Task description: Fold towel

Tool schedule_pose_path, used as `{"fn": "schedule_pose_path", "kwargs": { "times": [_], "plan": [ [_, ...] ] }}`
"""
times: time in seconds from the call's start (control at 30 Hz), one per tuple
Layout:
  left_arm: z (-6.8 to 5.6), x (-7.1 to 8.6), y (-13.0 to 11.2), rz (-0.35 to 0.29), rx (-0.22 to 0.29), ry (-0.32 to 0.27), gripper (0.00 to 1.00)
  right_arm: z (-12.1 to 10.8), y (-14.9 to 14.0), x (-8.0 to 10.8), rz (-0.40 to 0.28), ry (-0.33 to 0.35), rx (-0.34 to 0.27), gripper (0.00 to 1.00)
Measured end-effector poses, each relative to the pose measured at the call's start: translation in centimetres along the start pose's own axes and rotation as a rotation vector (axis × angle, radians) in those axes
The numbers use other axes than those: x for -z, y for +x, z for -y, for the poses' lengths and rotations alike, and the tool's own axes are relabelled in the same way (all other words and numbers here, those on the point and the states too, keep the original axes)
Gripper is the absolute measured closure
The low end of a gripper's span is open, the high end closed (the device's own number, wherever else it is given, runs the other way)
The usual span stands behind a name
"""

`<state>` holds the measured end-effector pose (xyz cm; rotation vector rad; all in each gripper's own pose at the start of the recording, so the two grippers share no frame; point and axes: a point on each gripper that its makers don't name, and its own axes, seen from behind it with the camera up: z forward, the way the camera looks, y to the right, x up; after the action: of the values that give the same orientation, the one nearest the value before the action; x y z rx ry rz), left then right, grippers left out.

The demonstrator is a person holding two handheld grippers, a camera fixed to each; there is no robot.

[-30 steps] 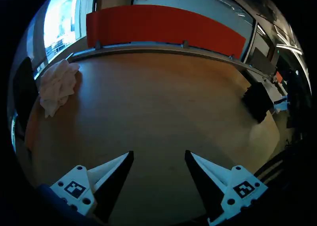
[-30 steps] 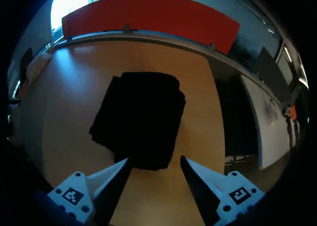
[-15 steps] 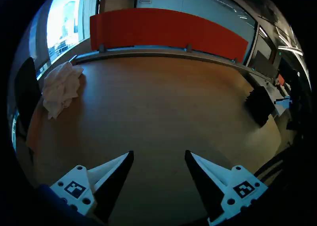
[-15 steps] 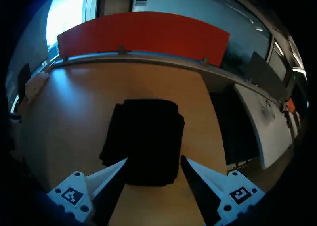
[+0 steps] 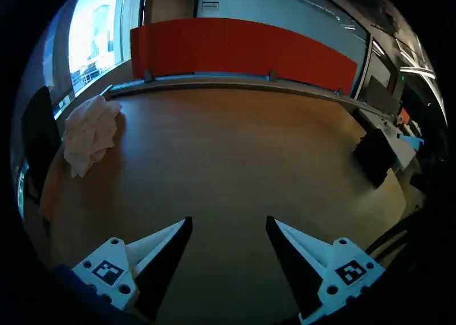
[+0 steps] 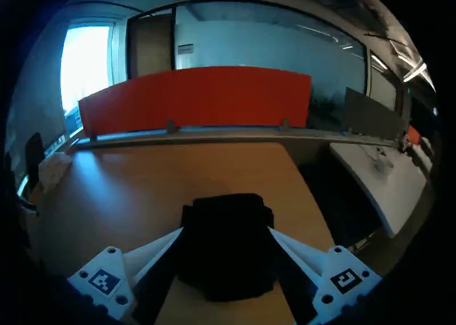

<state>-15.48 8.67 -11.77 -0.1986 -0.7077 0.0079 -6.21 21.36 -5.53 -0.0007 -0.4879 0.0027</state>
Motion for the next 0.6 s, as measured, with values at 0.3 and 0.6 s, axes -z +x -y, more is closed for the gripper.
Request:
{"fn": "schedule_pose_path", "kwargs": {
  "times": [0.3, 0.6],
  "plan": [
    [0.4, -0.2, 1.9, -0.070, 0.015, 0.012, 0.05, 1.2, 2.6, 0.1, -0.123, -0.008, -0.022, 0.07],
    [0.8, -0.4, 5.1, -0.181, -0.002, 0.028, 0.05, 3.0, 5.7, 0.0, -0.229, -0.014, -0.010, 0.01]
  ]
}}
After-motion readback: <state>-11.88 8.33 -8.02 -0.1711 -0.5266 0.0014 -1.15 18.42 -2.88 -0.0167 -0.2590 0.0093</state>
